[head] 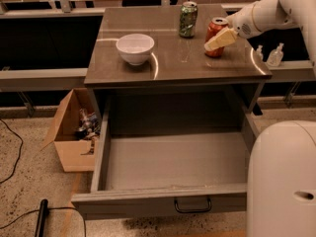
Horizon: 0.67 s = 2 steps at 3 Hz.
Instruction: Pick coke can from top drawer and place on counter
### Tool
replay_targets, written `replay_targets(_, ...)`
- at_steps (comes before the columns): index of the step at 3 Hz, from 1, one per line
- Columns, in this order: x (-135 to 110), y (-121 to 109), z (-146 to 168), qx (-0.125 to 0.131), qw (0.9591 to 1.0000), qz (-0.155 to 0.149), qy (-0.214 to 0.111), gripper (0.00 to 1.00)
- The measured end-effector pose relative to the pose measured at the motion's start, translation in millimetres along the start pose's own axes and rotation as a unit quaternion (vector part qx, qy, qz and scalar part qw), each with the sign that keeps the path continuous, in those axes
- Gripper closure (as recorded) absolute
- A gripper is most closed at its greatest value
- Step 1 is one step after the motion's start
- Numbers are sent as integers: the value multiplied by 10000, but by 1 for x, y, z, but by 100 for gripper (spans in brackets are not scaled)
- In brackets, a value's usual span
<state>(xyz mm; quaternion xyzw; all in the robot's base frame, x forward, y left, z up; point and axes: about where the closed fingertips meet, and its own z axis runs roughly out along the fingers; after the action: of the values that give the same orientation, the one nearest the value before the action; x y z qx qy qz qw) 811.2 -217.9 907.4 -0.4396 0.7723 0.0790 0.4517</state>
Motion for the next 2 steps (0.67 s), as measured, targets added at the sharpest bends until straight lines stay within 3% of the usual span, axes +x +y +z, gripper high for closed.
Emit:
replay_targets(1, 10, -2, -17, 67, 9999, 101, 50, 0)
replay_targets(2, 16, -6, -68, 398, 9991, 122, -116, 0)
